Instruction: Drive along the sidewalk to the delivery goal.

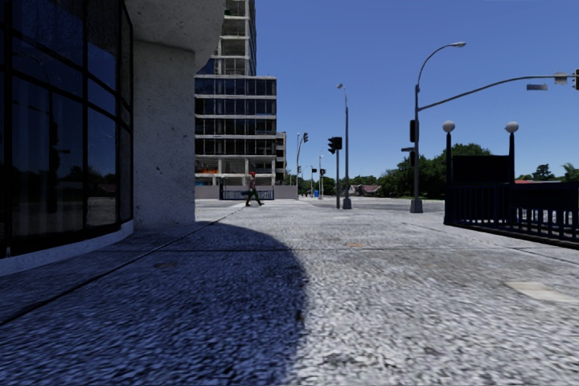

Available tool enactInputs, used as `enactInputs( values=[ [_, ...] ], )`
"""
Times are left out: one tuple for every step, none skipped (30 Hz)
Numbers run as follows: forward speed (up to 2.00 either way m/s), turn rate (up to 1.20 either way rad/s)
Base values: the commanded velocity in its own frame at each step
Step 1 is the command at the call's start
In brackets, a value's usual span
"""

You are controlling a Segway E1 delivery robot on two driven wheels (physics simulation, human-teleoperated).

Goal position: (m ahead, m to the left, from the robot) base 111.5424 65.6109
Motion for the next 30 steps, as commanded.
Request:
enactInputs(
  values=[
    [2.00, 0.00],
    [2.00, 0.00],
    [2.00, 0.00],
    [2.00, 0.00],
    [2.00, 0.00],
    [2.00, 0.00],
    [2.00, 0.00],
    [2.00, 0.00],
    [2.00, 0.00],
    [2.00, 0.00],
    [2.00, 0.00],
    [2.00, 0.00],
    [2.00, 0.00],
    [2.00, 0.00],
    [2.00, 0.00],
    [2.00, 0.00],
    [2.00, 0.00],
    [2.00, 0.00],
    [2.00, 0.00],
    [2.00, 0.00],
    [2.00, 0.00],
    [2.00, 0.00],
    [2.00, 0.00],
    [2.00, 0.00],
    [2.00, 0.00],
    [2.00, 0.00],
    [2.00, 0.00],
    [2.00, 0.00],
    [2.00, 0.00],
    [2.00, 0.00]
  ],
)
